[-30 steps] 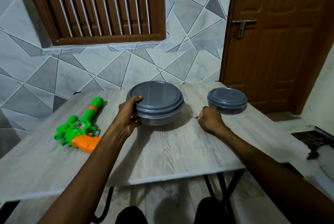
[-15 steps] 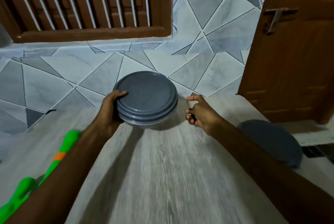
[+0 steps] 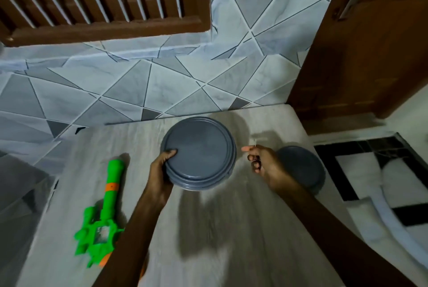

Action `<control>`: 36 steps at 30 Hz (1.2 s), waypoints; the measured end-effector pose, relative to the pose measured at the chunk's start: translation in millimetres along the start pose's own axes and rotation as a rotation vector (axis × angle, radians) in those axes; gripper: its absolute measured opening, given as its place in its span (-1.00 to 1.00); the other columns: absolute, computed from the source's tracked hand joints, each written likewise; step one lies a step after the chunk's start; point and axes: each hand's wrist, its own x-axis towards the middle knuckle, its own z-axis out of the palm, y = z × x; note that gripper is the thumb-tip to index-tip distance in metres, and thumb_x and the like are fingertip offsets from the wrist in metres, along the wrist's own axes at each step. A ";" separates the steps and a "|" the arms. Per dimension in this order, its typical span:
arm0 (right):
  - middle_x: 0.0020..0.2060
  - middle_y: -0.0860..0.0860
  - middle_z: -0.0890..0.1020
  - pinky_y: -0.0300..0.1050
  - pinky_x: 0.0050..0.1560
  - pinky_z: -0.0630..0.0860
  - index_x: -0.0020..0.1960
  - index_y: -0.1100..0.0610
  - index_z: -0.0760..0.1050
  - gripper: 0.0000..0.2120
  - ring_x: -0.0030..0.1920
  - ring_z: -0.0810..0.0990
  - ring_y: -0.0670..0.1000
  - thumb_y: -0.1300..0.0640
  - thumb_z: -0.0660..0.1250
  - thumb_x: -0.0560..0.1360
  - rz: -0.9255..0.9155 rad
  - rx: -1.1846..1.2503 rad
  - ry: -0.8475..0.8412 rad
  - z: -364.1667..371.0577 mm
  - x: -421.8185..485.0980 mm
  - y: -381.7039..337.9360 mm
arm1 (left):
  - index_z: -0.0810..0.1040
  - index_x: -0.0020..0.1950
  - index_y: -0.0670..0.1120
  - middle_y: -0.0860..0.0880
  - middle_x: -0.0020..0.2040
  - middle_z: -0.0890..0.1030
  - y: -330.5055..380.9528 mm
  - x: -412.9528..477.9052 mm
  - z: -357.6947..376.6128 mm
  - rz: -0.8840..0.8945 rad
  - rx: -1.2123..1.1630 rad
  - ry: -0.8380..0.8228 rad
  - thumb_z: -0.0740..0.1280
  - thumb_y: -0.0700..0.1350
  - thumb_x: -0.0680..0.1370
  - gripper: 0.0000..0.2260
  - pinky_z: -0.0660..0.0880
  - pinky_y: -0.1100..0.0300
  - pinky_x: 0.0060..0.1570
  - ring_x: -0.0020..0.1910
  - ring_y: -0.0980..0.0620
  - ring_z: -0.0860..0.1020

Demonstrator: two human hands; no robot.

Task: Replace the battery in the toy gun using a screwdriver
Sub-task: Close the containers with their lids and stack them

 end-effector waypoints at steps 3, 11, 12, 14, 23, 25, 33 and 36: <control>-0.44 -0.05 0.35 -0.26 -0.51 0.23 -0.04 0.14 0.50 -0.96 -0.52 0.26 -0.12 0.17 0.30 0.53 0.009 0.009 0.029 -4.1 -6.1 7.8 | 0.51 0.34 -0.17 -0.19 0.26 0.59 -1.9 -10.7 -0.5 -0.024 0.044 -0.013 0.27 -0.17 0.53 -0.63 0.46 -0.09 0.24 0.23 -0.16 0.55; -0.32 -0.01 0.48 -0.22 -0.36 0.38 -0.16 0.08 0.55 -0.91 -0.33 0.42 -0.06 0.11 0.42 0.48 0.008 -0.060 0.114 -21.1 -15.9 7.4 | 0.48 0.37 -0.15 -0.17 0.28 0.57 4.1 -4.5 -0.3 -0.083 0.085 -0.046 0.37 -0.12 0.44 -0.51 0.43 -0.14 0.30 0.29 -0.19 0.51; -0.30 -0.01 0.49 -0.20 -0.31 0.40 -0.19 0.06 0.54 -0.89 -0.29 0.44 -0.05 0.09 0.43 0.47 0.017 -0.065 0.135 -23.2 -15.8 7.1 | 0.48 0.37 -0.15 -0.17 0.28 0.57 4.8 -3.4 1.5 -0.091 0.090 -0.048 0.38 -0.12 0.43 -0.51 0.44 -0.14 0.30 0.28 -0.19 0.52; -0.27 0.00 0.53 -0.16 -0.23 0.44 -0.21 0.05 0.55 -0.88 -0.23 0.47 -0.03 0.05 0.45 0.45 0.042 -0.060 0.162 -26.5 -12.9 8.4 | 0.49 0.36 -0.16 -0.16 0.26 0.59 4.9 -2.6 5.1 -0.104 0.101 -0.046 0.40 -0.12 0.44 -0.52 0.45 -0.13 0.29 0.26 -0.18 0.53; -0.17 0.03 0.66 -0.18 -0.18 0.56 -0.04 0.16 0.64 -0.72 -0.12 0.64 0.03 0.02 0.55 0.35 0.012 -0.265 0.489 -70.8 -10.2 17.0 | 0.53 0.29 -0.19 -0.15 0.21 0.63 -23.6 0.4 28.8 -0.254 0.082 0.015 0.33 -0.18 0.49 -0.63 0.51 -0.11 0.17 0.22 -0.21 0.54; -0.06 0.07 0.65 -0.02 -0.03 0.60 0.04 0.16 0.61 -0.60 -0.02 0.63 0.10 -0.04 0.56 0.31 0.030 -0.392 0.620 -94.0 -12.5 19.3 | 0.52 0.32 -0.16 -0.14 0.24 0.61 -34.4 5.9 38.3 -0.262 0.051 -0.003 0.34 -0.18 0.47 -0.60 0.50 -0.13 0.17 0.24 -0.21 0.53; 0.33 0.15 0.48 -0.07 0.19 0.42 0.40 0.18 0.35 -0.14 0.30 0.47 0.17 -0.23 0.54 0.27 0.160 -0.478 0.584 -183.3 3.1 44.2 | 0.50 0.35 -0.10 -0.13 0.29 0.58 -66.3 26.8 77.3 -0.265 0.049 -0.057 0.29 -0.20 0.53 -0.62 0.52 -0.09 0.14 0.26 -0.19 0.53; 0.26 0.10 0.54 -0.10 0.16 0.45 0.32 0.18 0.46 -0.20 0.26 0.51 0.13 -0.26 0.54 0.25 0.199 -0.472 0.476 -199.8 16.8 46.3 | 0.50 0.34 -0.15 -0.15 0.28 0.58 -73.1 29.8 91.4 -0.273 0.042 -0.009 0.31 -0.19 0.50 -0.61 0.52 -0.06 0.12 0.25 -0.20 0.53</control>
